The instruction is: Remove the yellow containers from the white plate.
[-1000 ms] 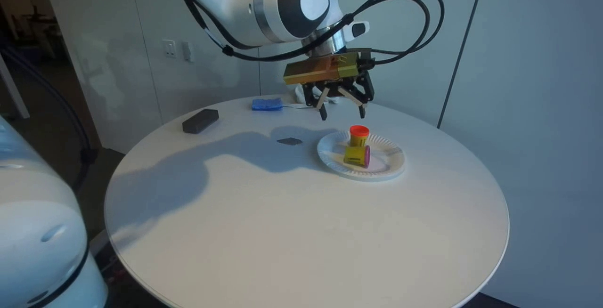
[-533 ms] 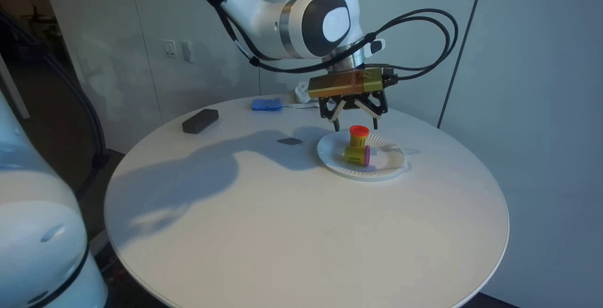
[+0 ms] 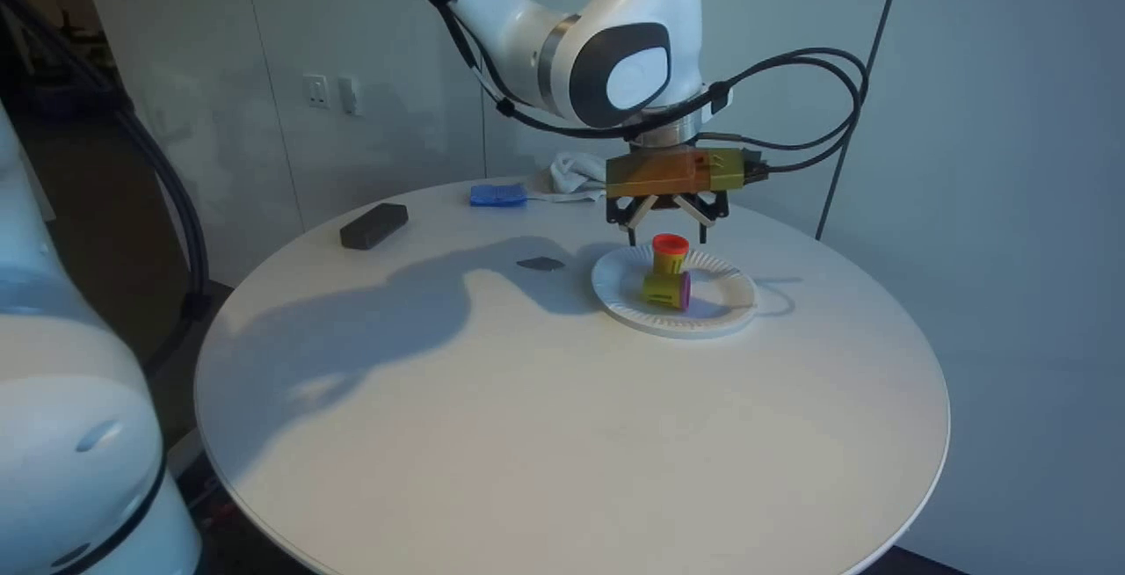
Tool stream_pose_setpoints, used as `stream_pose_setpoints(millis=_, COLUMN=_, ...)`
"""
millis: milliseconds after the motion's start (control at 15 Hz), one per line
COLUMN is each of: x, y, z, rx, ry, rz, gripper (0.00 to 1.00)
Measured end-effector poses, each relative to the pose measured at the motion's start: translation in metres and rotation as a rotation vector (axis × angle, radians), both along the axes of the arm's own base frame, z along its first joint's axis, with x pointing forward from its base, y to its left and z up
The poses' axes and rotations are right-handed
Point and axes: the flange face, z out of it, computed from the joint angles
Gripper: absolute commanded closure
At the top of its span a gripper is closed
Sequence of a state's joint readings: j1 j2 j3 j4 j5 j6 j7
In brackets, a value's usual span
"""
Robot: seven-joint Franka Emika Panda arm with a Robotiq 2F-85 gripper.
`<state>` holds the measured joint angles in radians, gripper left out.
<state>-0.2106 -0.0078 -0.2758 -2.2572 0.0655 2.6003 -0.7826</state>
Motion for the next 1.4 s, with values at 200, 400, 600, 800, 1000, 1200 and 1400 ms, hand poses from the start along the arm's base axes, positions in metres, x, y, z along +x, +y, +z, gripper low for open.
stream_pose_setpoints(millis=200, x=0.008, y=-0.005, z=-0.009, rx=0.026, ry=-0.006, rz=0.039, gripper=0.00)
stream_pose_setpoints(millis=400, x=0.019, y=-0.009, z=-0.020, rx=0.040, ry=-0.006, rz=0.068, gripper=0.00)
stream_pose_setpoints(millis=600, x=0.028, y=-0.015, z=-0.031, rx=0.043, ry=0.004, rz=0.088, gripper=0.25)
stream_pose_setpoints(millis=800, x=0.033, y=-0.022, z=-0.040, rx=0.046, ry=0.020, rz=0.105, gripper=0.49)
stream_pose_setpoints(millis=1000, x=0.035, y=-0.028, z=-0.046, rx=0.046, ry=0.033, rz=0.121, gripper=0.73)
stream_pose_setpoints(millis=1200, x=0.037, y=-0.031, z=-0.047, rx=0.045, ry=0.035, rz=0.129, gripper=0.79)
stream_pose_setpoints(millis=1400, x=0.037, y=-0.032, z=-0.045, rx=0.044, ry=0.035, rz=0.130, gripper=0.79)
